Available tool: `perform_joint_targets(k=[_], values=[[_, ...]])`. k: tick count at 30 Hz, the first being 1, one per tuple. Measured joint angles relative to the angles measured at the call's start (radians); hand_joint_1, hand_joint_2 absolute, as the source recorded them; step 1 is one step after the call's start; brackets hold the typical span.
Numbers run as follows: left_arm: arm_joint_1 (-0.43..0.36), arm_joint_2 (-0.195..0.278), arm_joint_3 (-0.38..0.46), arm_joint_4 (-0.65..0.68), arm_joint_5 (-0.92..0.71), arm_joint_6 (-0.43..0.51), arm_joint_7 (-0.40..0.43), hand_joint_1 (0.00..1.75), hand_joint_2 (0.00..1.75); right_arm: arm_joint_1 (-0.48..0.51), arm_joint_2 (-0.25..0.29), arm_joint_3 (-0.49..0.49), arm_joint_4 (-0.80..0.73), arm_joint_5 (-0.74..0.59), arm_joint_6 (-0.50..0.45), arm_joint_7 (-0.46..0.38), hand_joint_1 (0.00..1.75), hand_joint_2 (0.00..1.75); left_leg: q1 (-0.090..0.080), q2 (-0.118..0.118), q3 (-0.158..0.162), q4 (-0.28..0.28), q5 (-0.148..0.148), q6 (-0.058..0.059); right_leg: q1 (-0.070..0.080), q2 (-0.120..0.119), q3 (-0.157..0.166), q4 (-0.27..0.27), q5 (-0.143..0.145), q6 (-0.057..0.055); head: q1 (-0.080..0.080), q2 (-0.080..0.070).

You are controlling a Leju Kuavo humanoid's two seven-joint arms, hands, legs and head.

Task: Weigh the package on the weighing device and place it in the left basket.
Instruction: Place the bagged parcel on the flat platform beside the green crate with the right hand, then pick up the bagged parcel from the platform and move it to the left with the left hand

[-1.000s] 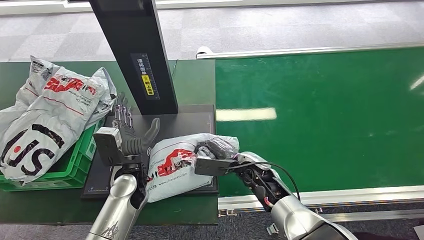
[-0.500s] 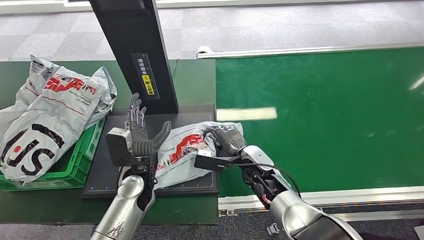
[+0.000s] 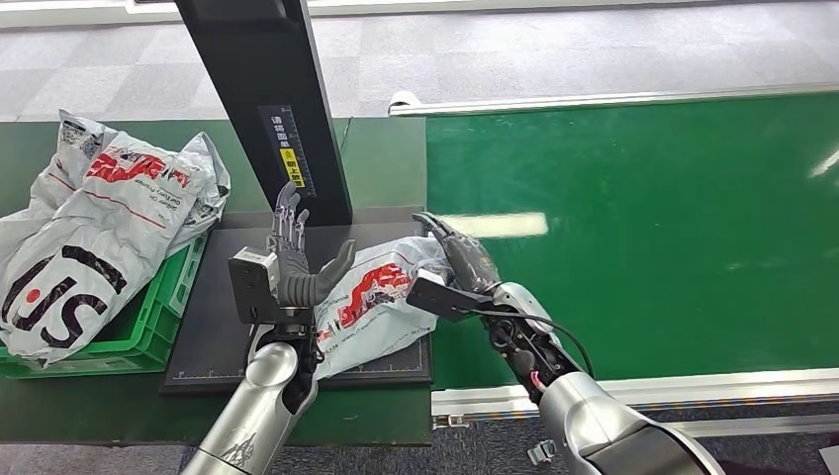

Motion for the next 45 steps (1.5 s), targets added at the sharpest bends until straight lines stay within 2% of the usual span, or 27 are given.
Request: perform_joint_targets(k=[7, 13, 15, 18, 21, 24, 26, 31, 35, 37, 41, 45], values=[[-0.002, -0.001, 0.0, 0.008, 0.0, 0.0, 0.0, 0.0, 1.75, 0.0, 0.0, -0.023, 0.0, -0.012, 0.015, -0.007, 0.0, 1.75, 0.0, 0.0, 0.0, 0.0, 0.0, 0.0, 0.0, 0.0, 0.0, 0.0, 0.0, 0.0, 0.0, 0.0], [-0.012, -0.001, -0.005, 0.024, 0.009, 0.0, -0.007, 0.0, 1.75, 0.005, 0.0, -0.071, -0.002, -0.122, 0.156, -0.069, 0.0, 1.75, 0.0, 0.0, 0.0, 0.0, 0.0, 0.0, 0.0, 0.0, 0.0, 0.0, 0.0, 0.0, 0.0, 0.0], [-0.015, -0.001, -0.007, 0.029, 0.013, 0.0, -0.009, 0.0, 1.75, 0.007, 0.0, -0.098, -0.006, -0.189, 0.253, -0.078, 0.0, 1.75, 0.0, 0.0, -0.001, 0.0, 0.0, 0.0, 0.0, 0.0, 0.0, 0.0, 0.0, 0.0, 0.0, 0.0], [-0.016, 0.001, -0.01, 0.035, 0.011, 0.002, -0.013, 0.0, 1.75, 0.012, 0.0, -0.153, -0.021, -0.322, 0.47, -0.088, 0.0, 1.75, 0.0, 0.0, -0.001, 0.0, 0.0, 0.0, 0.0, 0.0, -0.001, 0.0, 0.0, 0.0, 0.0, 0.0], [-0.016, 0.005, -0.012, 0.041, -0.013, 0.008, -0.017, 0.0, 1.75, 0.023, 0.0, -0.198, -0.064, -0.428, 0.649, -0.092, 0.0, 1.75, 0.0, 0.0, -0.001, 0.0, 0.0, 0.0, 0.0, 0.0, -0.001, 0.0, 0.0, 0.0, 0.0, 0.0], [-0.015, 0.011, -0.018, 0.048, -0.049, -0.005, -0.007, 0.0, 1.75, 0.037, -0.001, -0.225, -0.132, -0.529, 0.784, -0.067, 0.0, 1.75, 0.0, 0.0, -0.001, 0.0, 0.0, 0.0, 0.0, 0.0, -0.001, 0.0, 0.0, 0.0, 0.0, 0.0], [-0.014, 0.017, -0.025, 0.052, -0.092, -0.016, 0.003, 0.0, 1.75, 0.052, -0.005, -0.232, -0.189, -0.591, 0.833, -0.044, 0.0, 1.75, 0.0, 0.0, -0.001, 0.0, 0.0, 0.0, 0.0, 0.0, -0.001, 0.0, 0.0, 0.0, 0.0, 0.0], [0.014, 0.052, -0.04, 0.041, -0.268, -0.029, 0.003, 0.0, 1.75, 0.121, -0.034, -0.238, -0.357, -0.8, 0.899, 0.055, 0.0, 1.75, 0.0, 0.0, -0.002, 0.0, 0.0, 0.0, 0.0, 0.0, -0.001, 0.0, 0.0, 0.0, 0.0, 0.0], [0.038, 0.081, -0.061, 0.023, -0.381, -0.048, 0.027, 0.0, 1.75, 0.164, -0.053, -0.238, -0.426, -0.849, 0.912, 0.083, 0.0, 1.75, 0.0, 0.0, -0.003, 0.0, 0.0, 0.0, 0.0, 0.0, -0.002, 0.0, 0.0, 0.0, 0.0, 0.0], [0.041, 0.1, -0.083, 0.02, -0.503, -0.068, 0.081, 0.0, 1.75, 0.17, -0.062, -0.236, -0.437, -0.84, 0.909, 0.074, 0.0, 1.75, 0.0, 0.0, -0.003, 0.0, 0.0, 0.0, 0.0, 0.0, -0.002, 0.0, 0.0, 0.0, 0.0, 0.0], [0.047, 0.142, -0.144, 0.031, -0.847, -0.157, 0.263, 0.0, 1.75, 0.17, -0.081, -0.223, -0.439, -0.804, 0.886, 0.025, 0.0, 1.75, 0.0, 0.0, -0.003, 0.0, 0.0, 0.0, 0.0, 0.0, -0.002, 0.0, 0.0, 0.0, 0.0, 0.0], [0.055, 0.165, -0.167, 0.044, -1.032, -0.203, 0.375, 0.0, 1.75, 0.181, -0.095, -0.216, -0.473, -0.761, 0.853, 0.004, 0.0, 1.75, 0.0, 0.0, -0.002, 0.0, 0.0, 0.0, 0.0, 0.0, -0.002, 0.0, 0.0, 0.0, 0.0, 0.0]])
